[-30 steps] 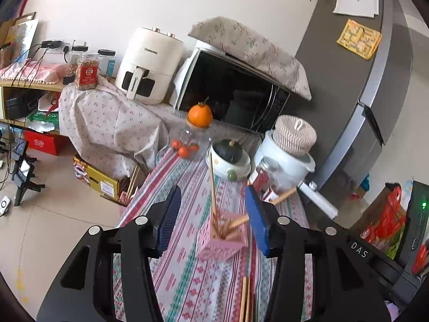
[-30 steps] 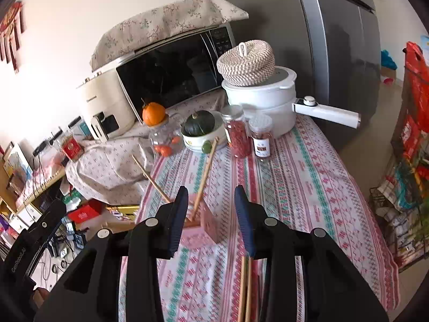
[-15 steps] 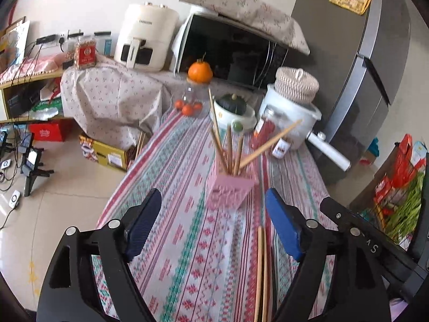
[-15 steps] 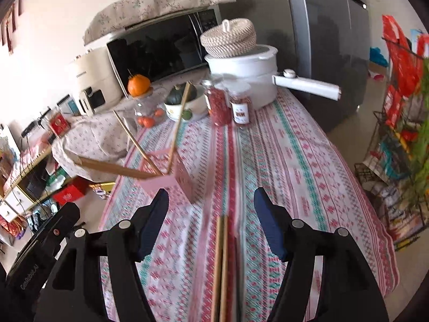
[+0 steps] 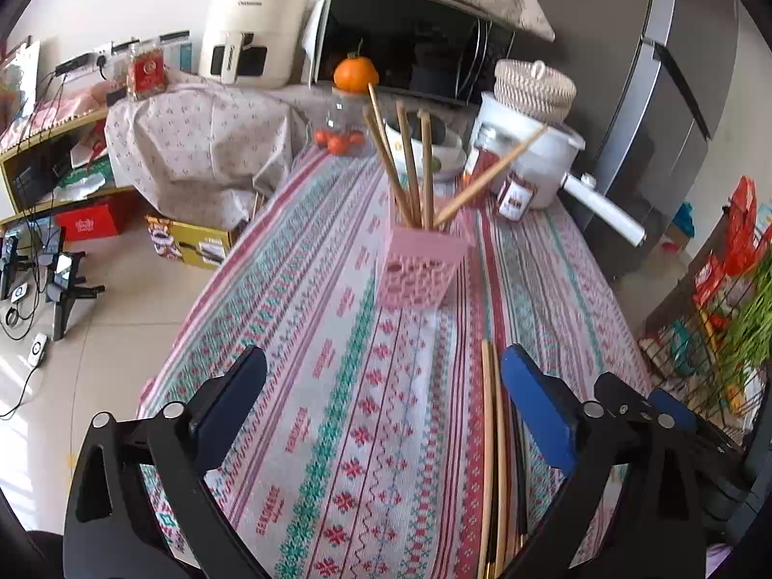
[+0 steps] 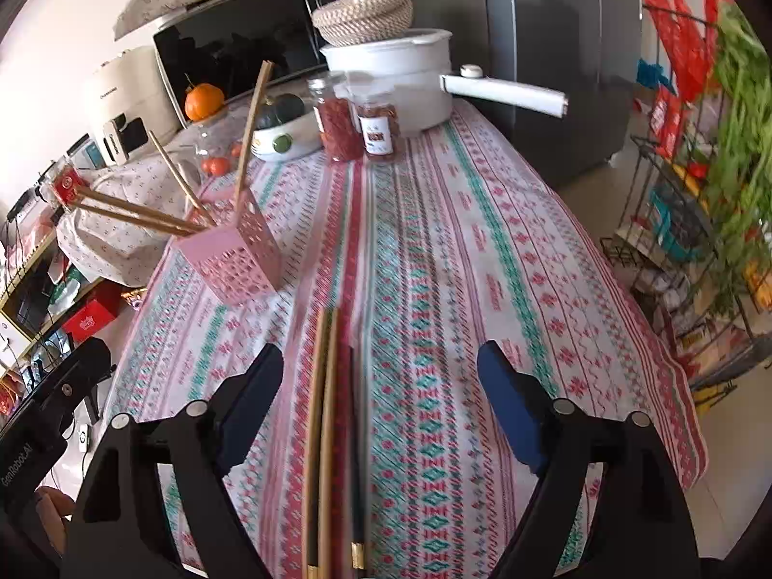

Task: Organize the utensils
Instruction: 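Move both grippers back down to the chopstick pile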

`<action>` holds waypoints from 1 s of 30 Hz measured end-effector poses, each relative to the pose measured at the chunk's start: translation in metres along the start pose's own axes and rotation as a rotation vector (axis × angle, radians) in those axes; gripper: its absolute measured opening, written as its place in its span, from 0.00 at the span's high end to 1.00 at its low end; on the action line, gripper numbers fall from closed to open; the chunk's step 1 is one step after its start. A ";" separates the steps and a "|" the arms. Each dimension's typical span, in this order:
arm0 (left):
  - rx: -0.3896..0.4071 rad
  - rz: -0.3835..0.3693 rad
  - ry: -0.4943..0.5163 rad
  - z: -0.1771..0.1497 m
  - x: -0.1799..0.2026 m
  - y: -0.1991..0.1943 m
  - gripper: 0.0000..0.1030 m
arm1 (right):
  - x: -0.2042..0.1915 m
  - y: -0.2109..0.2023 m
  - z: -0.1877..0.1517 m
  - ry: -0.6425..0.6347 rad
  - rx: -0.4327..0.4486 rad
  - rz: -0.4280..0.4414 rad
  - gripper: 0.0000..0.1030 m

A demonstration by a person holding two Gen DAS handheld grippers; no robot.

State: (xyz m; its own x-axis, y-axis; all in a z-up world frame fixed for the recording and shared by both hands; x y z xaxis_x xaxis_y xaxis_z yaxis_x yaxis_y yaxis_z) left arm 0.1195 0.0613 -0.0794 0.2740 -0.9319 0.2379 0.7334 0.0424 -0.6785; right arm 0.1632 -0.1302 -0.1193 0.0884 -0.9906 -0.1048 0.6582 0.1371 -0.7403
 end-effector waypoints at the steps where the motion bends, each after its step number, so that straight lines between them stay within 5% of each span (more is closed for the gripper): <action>1: -0.013 0.003 0.003 -0.005 0.000 0.003 0.08 | 0.002 0.001 -0.003 0.002 -0.006 -0.003 0.18; 15: -0.092 0.036 0.048 -0.036 0.000 0.019 0.07 | 0.024 0.020 -0.043 -0.004 -0.127 -0.018 0.10; 23: -0.246 0.045 0.000 -0.059 -0.011 0.057 0.07 | 0.052 0.036 -0.069 0.099 -0.246 0.019 0.10; 30: -0.292 0.064 -0.021 -0.064 -0.009 0.075 0.07 | 0.073 0.031 -0.071 0.169 -0.253 0.043 0.10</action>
State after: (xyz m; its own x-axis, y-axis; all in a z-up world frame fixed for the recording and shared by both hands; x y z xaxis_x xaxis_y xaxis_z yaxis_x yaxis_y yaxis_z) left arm 0.1319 0.0494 -0.1767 0.3288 -0.9228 0.2007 0.5048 -0.0079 -0.8632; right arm 0.1372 -0.1978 -0.1971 -0.0275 -0.9722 -0.2327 0.4480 0.1961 -0.8723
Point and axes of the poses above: each gripper's, at about its wrist camera, not at the fingertips, and y roughly the way its jaws point, x to its right, z to its top, the point moved 10 cm from there along y, roughly the way its jaws point, and after that the axes turned 4 degrees about -y, right-handed, at the moved point
